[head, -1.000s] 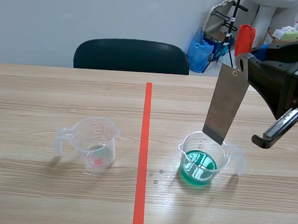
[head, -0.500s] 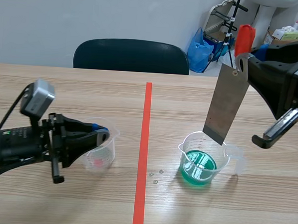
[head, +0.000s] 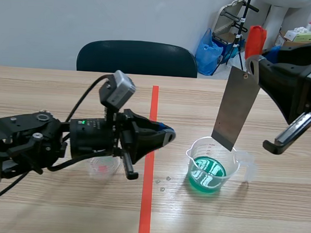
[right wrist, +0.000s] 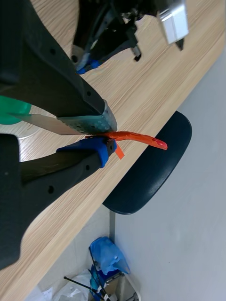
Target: Do the redox reaction experiment
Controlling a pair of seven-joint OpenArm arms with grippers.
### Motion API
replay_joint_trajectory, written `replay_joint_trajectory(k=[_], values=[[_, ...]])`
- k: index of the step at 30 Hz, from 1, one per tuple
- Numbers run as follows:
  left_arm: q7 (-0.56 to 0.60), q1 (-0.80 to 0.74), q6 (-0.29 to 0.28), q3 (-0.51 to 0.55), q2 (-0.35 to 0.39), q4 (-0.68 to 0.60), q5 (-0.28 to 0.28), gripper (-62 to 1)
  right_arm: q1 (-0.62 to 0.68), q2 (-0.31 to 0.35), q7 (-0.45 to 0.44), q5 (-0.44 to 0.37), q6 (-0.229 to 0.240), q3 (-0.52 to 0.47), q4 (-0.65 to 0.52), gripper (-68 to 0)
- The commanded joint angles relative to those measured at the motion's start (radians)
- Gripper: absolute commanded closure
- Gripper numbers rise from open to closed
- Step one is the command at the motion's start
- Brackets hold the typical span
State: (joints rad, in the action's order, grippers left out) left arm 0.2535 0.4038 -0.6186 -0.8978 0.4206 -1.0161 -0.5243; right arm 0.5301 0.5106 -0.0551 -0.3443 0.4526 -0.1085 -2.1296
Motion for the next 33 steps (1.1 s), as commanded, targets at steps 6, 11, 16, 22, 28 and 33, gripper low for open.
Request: replay_joint_trajectory(k=[6,11,16,22,28,33], values=[[0.008,0.029,0.011,-0.033,-0.048,-0.011,-0.012,-2.5,-0.01,0.013,-0.019,-0.008,-0.006,-0.01,-0.02,-2.0],[-0.024,0.056,0.09,-0.046,-0.067,-0.011,-0.028,-2.5,-0.01,0.013,-0.019,-0.008,-0.006,-0.01,-0.02,-2.0],[-0.039,0.074,0.093,-0.046,-0.076,-0.011,-0.059,-2.5,-0.01,0.013,-0.019,-0.008,-0.006,-0.01,-0.02,-2.0],[-0.053,0.087,0.093,-0.047,-0.077,-0.011,-0.068,-2.5,-0.01,0.013,-0.018,-0.008,-0.006,-0.01,-0.02,-2.0],[-0.065,0.09,0.092,-0.047,-0.077,-0.011,-0.079,-2.5,-0.01,0.013,-0.018,-0.008,-0.006,-0.01,-0.02,-2.0],[-0.068,0.09,0.092,-0.047,-0.077,-0.011,-0.087,-2.5,-0.01,0.013,-0.018,-0.008,-0.006,-0.01,-0.02,-2.0]])
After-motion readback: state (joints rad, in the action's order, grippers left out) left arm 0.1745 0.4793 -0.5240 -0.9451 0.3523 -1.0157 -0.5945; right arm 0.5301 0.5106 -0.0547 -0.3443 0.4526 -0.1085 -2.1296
